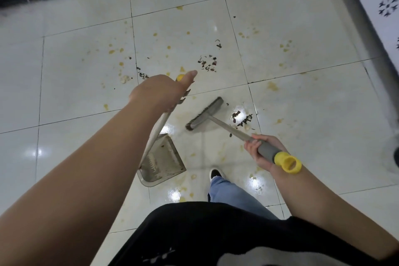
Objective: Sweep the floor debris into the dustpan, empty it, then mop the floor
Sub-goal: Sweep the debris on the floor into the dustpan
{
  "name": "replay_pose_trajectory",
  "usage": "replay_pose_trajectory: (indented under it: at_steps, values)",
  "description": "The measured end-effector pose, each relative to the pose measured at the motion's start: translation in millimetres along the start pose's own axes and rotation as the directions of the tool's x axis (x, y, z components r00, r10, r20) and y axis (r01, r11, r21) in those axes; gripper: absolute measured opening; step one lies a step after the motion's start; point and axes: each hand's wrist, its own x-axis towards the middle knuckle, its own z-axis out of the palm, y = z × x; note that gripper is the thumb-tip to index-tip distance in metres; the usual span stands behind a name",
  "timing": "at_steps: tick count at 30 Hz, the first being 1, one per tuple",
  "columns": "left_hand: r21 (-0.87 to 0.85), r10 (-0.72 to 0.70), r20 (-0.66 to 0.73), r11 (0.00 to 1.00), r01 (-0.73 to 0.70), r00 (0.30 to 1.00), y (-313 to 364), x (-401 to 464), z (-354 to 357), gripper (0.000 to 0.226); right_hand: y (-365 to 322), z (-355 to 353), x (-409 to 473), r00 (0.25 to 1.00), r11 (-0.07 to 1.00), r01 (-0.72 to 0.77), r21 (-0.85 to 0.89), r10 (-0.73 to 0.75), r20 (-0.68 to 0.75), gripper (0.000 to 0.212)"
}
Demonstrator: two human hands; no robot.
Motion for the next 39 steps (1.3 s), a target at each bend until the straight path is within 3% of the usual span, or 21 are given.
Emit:
replay_pose_trajectory:
  at_steps: [2,6,14,15,17,21,25,28,33,39]
  values:
    - [0.001,0.002,-0.009,1.000,-0.002,1.000,-0.6,1.7,-0.5,0.092,8.4,5.3,9.6,1.000,0.994,0.012,0.111,-0.014,0.022,0.004]
    - [-0.008,-0.011,-0.022,1.000,0.011,1.000,1.4,1.7,-0.6,0.093,20.6,-7.2,14.8,0.994,0.983,0.103,0.150,-0.107,0.023,0.007]
    - [0.005,-0.003,-0.045,1.000,0.003,0.999,3.0,-0.4,-0.3,0.085,-29.2,16.9,38.1,0.991,0.896,0.121,0.428,-0.134,0.000,0.013]
    - [0.014,0.007,-0.049,1.000,-0.006,0.999,3.9,-0.5,-0.2,0.086,-29.1,19.4,40.1,0.991,0.910,0.123,0.395,-0.134,0.002,0.011]
    - [0.034,0.005,-0.047,0.999,-0.003,0.999,8.0,-1.5,3.1,0.087,-19.9,19.8,41.0,0.988,0.974,0.152,0.165,-0.153,-0.009,0.003]
    - [0.021,-0.002,-0.040,1.000,0.002,0.999,12.9,-8.1,12.4,0.087,19.4,-1.4,40.2,0.996,0.981,0.082,-0.178,-0.086,-0.019,0.017]
    - [0.024,0.014,-0.066,1.000,-0.012,0.998,5.6,-12.7,8.3,0.087,35.5,-24.6,20.9,0.999,0.826,0.036,-0.562,-0.049,-0.008,0.021]
    - [0.015,-0.020,-0.052,1.000,0.021,0.998,4.6,-15.2,4.8,0.088,39.2,-24.9,10.9,0.997,0.720,0.066,-0.691,-0.078,0.014,0.021]
    - [0.035,-0.005,-0.064,0.999,0.007,0.998,4.3,-19.9,5.6,0.087,39.3,-10.9,14.8,0.996,0.833,0.075,-0.548,-0.034,0.084,0.022]
    - [0.042,0.000,-0.077,0.999,0.004,0.997,6.2,-11.2,3.7,0.087,-27.4,-4.6,22.2,0.986,0.986,0.124,-0.114,-0.109,0.130,0.015]
